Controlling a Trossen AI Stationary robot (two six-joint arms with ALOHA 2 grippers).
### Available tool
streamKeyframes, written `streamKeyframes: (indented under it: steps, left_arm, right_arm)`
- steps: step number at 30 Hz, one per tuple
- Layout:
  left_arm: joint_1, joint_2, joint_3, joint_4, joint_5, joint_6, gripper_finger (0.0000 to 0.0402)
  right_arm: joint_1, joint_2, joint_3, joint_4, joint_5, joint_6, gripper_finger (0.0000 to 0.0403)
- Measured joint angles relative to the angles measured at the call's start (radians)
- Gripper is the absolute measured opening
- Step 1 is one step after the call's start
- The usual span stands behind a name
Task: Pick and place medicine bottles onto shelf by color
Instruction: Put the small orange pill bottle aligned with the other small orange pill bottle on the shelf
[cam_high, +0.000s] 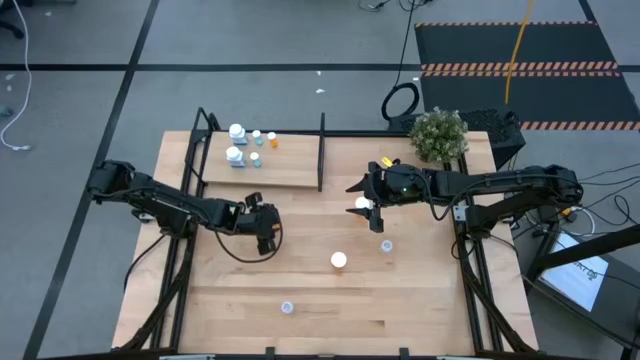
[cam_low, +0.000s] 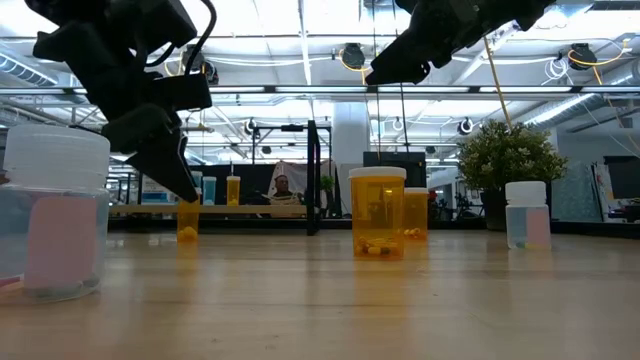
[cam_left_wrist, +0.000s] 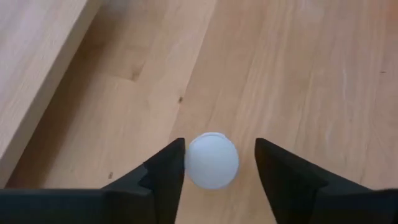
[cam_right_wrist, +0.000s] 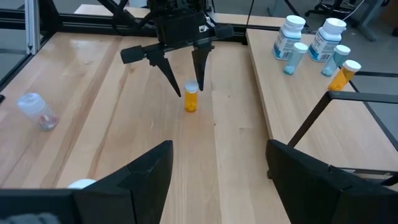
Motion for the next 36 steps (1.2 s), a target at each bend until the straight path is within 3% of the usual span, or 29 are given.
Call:
streamKeyframes:
  steps: [9, 19, 25, 36]
  left_arm:
    - [0.000, 0.000, 0.000, -0.001, -0.016, 0.004, 0.0124]
    - [0.000, 0.000, 0.038, -0.011, -0.016, 0.027, 0.0129]
    - [0.003, 0.000, 0.131, -0.078, 0.000, 0.083, 0.0121]
    - [0.067, 0.000, 0.377, -0.347, 0.004, 0.159, 0.0124]
  right_arm:
    - [0.000, 0.000, 0.000, 0.000, 0.000, 0.000, 0.0253]
    - [0.000, 0.000, 0.000, 0.000, 0.000, -0.007, 0.0253]
    - [0.000, 0.000, 0.000, 0.000, 0.000, -0.007, 0.0253]
    - [0.000, 0.000, 0.000, 0.000, 0.000, -0.028, 0.0253]
